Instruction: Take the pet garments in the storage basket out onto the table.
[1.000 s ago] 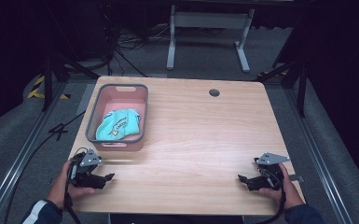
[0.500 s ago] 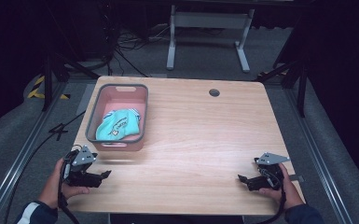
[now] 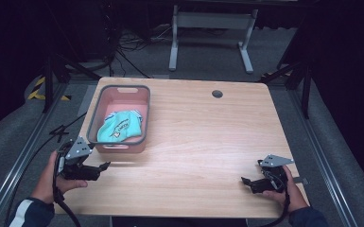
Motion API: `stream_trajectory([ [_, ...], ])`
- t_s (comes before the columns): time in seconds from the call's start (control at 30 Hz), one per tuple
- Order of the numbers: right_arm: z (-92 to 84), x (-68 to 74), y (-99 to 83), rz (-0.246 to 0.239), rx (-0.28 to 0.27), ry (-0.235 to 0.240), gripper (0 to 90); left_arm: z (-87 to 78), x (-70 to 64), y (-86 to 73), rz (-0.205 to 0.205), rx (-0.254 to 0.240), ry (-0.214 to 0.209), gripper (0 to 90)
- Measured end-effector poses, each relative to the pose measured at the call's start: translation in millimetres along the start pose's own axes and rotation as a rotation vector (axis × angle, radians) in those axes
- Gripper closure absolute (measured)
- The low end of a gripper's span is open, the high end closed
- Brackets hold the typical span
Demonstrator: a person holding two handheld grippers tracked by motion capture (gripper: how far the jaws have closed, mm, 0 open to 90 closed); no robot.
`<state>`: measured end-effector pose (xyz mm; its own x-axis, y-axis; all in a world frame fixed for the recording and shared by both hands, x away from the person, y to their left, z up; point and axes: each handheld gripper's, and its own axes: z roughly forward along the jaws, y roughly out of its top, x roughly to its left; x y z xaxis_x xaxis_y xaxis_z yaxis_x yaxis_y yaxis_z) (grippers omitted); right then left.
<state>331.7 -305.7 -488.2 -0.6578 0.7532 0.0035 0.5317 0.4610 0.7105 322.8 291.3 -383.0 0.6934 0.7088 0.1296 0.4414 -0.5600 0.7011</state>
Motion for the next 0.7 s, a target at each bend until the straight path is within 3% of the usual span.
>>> stream_trajectory([
  [0.23,0.0,0.0,0.0,0.0,0.0,0.0,0.6,7.0,12.8,23.3,-0.01,-0.018,0.011,16.6],
  [0.7,0.0,0.0,0.0,0.0,0.0,0.0,0.6,35.0,35.2,58.2,-0.006,0.055,0.027,16.3],
])
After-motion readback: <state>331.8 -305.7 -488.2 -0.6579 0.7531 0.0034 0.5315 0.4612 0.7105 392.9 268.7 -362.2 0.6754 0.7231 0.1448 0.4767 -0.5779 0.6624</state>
